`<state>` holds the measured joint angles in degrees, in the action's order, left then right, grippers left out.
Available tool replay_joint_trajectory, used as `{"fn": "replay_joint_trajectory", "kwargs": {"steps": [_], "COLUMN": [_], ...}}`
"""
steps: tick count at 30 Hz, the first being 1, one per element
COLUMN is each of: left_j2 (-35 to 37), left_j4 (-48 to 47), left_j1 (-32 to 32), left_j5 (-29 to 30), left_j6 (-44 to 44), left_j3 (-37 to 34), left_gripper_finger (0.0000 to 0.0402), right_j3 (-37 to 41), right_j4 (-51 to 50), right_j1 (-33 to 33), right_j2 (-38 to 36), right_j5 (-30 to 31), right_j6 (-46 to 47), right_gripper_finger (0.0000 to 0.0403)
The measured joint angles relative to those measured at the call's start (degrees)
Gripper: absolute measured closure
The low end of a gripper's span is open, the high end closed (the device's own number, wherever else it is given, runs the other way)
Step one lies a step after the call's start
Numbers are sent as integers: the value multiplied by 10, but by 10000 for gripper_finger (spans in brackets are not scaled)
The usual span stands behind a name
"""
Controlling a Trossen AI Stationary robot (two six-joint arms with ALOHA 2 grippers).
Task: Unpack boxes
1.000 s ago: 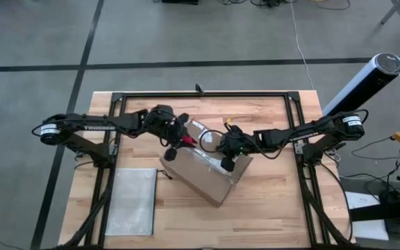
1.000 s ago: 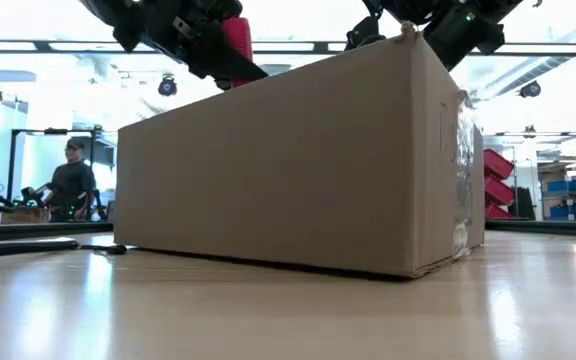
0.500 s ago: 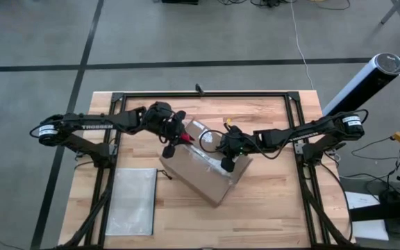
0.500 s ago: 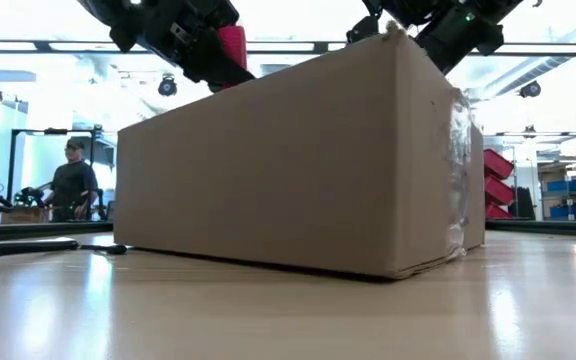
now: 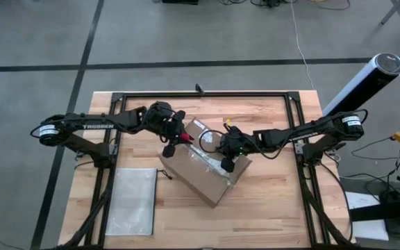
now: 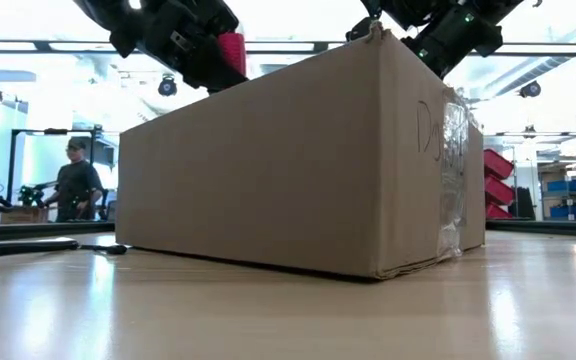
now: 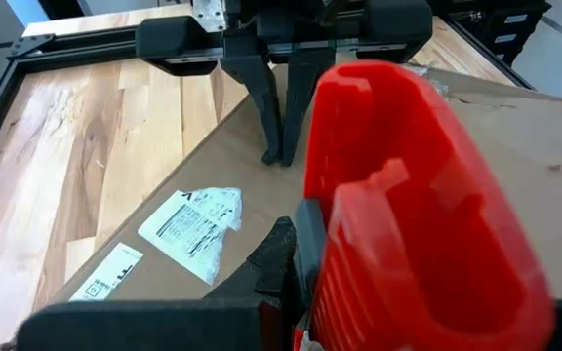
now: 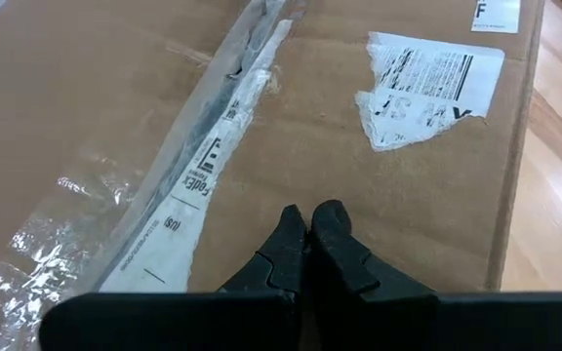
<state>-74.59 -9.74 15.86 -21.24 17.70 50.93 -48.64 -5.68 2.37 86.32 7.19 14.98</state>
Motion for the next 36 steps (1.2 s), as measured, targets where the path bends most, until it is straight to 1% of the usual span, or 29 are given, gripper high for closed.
{"fn": "replay_joint_trajectory", "kwargs": {"steps": [10,14,17,32,36], "left_j2": [11,7,7,7,7], "left_j4": [1,-1,-4,4,7], "left_j1": [8,9,10,10,9], "left_j5": [-1,0,2,2,1], "left_j6": [8,8,6,3,3], "left_j3": [-2,-2,-2,-2,-2], "left_gripper_finger": [369,369,369,369,369], "right_j3": [0,3,5,3,2], "right_j4": [4,47,100,220,218], "right_j1": [0,2,2,40,60], "right_j2": [0,-1,-1,1,9], "right_j5": [-2,-9,-48,-202,-248], "right_j6": [0,-11,-20,-45,-51], "right_gripper_finger": [403,403,403,403,403]}}
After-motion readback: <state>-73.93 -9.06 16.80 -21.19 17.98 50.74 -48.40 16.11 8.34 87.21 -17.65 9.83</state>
